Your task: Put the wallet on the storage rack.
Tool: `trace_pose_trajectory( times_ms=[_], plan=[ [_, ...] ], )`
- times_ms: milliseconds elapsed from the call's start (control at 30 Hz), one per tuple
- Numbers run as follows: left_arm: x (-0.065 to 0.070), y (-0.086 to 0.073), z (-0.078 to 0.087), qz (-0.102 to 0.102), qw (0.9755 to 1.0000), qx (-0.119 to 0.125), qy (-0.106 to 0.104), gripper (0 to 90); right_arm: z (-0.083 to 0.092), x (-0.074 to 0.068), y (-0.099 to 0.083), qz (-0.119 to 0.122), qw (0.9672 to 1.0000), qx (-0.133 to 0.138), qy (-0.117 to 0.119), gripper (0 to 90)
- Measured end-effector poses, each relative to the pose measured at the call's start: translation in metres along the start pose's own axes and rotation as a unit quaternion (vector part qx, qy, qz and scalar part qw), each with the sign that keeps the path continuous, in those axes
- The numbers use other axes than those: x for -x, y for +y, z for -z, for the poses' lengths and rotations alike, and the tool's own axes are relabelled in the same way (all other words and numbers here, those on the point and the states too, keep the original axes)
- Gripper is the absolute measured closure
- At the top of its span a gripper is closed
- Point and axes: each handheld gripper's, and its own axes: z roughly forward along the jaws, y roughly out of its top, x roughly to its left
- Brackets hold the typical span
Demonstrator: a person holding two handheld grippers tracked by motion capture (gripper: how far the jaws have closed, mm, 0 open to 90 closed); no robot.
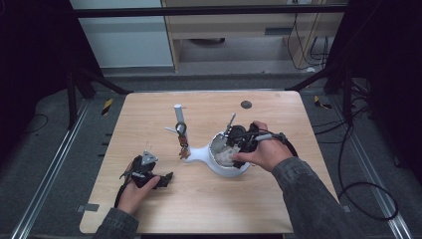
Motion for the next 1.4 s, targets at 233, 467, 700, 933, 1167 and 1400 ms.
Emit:
trace_pose_trajectory(
  times_ms=[233, 467, 700, 933, 1167, 1400],
  plan=[
    [0.0, 0.0, 0.0, 0.0, 1.0, 0.0, 0.0, 0.6, 0.002, 0.001, -0.005, -0.004, 0.9999, 0.015, 0.004, 7.5],
    [0.0, 0.0, 0.0, -0.001, 1.0, -0.001, 0.0, 0.5, 0.007, 0.001, -0.012, -0.012, 0.9996, 0.026, 0.001, 5.8],
    [0.0, 0.0, 0.0, 0.0, 1.0, 0.0, 0.0, 0.4, 0.014, 0.004, -0.021, -0.025, 0.9986, 0.046, 0.002, 5.5],
    [0.0, 0.0, 0.0, -0.001, 1.0, -0.001, 0.0, 0.2, 0.017, 0.008, -0.03, -0.039, 0.9976, 0.057, 0.0, 5.5],
    [0.0, 0.0, 0.0, 0.0, 1.0, -0.001, -0.001, 0.1, 0.02, 0.01, -0.04, -0.049, 0.9963, 0.07, -0.009, 7.3],
    [0.0, 0.0, 0.0, -0.002, 1.0, -0.003, -0.001, 0.0, 0.023, 0.014, -0.052, -0.06, 0.994, 0.09, -0.018, 9.6]
  ],
)
